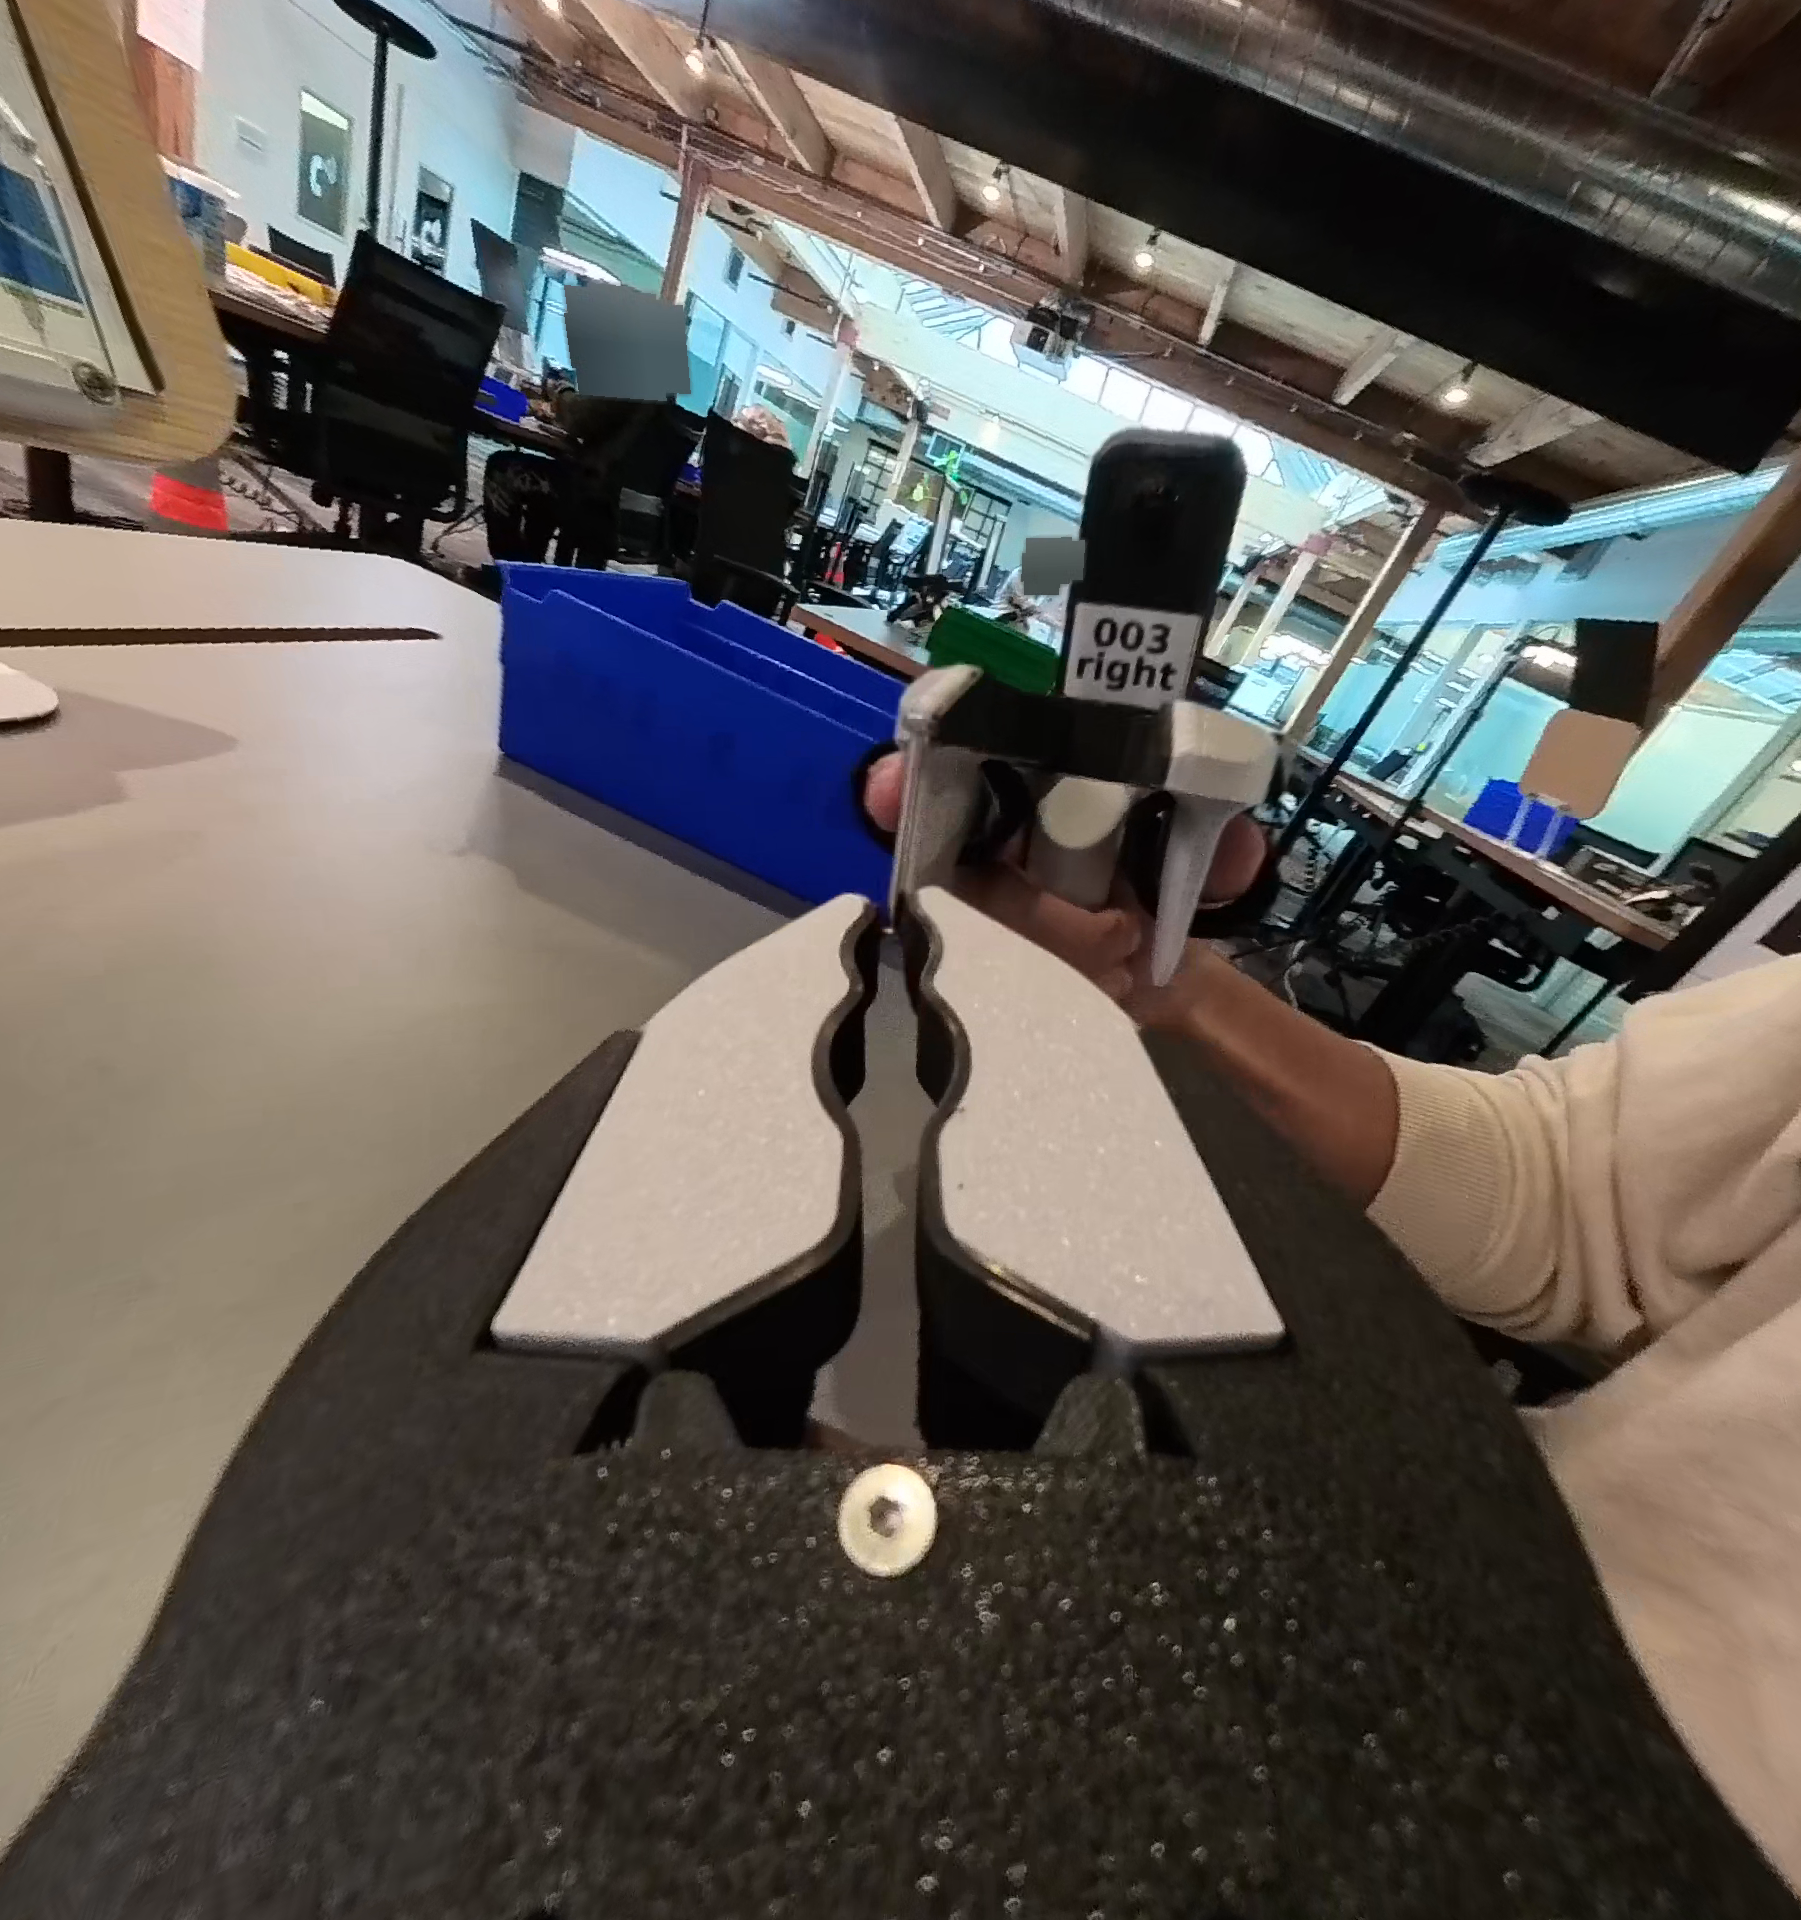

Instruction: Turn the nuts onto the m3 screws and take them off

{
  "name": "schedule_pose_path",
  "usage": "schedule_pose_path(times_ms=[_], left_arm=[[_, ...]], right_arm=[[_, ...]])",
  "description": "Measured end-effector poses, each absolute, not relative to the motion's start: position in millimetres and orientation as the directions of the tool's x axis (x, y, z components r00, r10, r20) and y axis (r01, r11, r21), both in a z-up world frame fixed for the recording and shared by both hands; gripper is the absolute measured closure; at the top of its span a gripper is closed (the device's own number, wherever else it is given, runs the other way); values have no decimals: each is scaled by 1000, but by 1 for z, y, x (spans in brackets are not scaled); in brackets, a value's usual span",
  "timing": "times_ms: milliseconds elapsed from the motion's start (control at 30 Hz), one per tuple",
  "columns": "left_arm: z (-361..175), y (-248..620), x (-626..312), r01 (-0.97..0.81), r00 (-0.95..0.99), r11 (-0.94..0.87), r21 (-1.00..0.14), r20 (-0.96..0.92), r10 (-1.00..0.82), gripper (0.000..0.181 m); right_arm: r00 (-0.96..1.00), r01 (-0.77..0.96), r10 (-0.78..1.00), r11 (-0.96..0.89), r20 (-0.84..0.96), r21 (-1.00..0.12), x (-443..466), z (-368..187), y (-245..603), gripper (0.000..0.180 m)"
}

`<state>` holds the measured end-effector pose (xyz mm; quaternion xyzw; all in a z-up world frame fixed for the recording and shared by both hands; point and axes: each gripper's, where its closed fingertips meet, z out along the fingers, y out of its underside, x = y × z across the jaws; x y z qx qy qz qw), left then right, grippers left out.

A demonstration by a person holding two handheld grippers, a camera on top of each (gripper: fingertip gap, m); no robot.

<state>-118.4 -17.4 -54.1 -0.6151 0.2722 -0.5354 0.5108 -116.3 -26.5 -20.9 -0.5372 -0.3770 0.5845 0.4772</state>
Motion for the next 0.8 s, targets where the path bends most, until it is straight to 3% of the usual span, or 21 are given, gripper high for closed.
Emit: schedule_pose_path(times_ms=[800], left_arm=[[-55, -17, -118, 224, 270, -341, -913, 394, -879, 177]], right_arm=[[29, -136, 963, -262, -268, -956, -124, -21, -29, 139]])
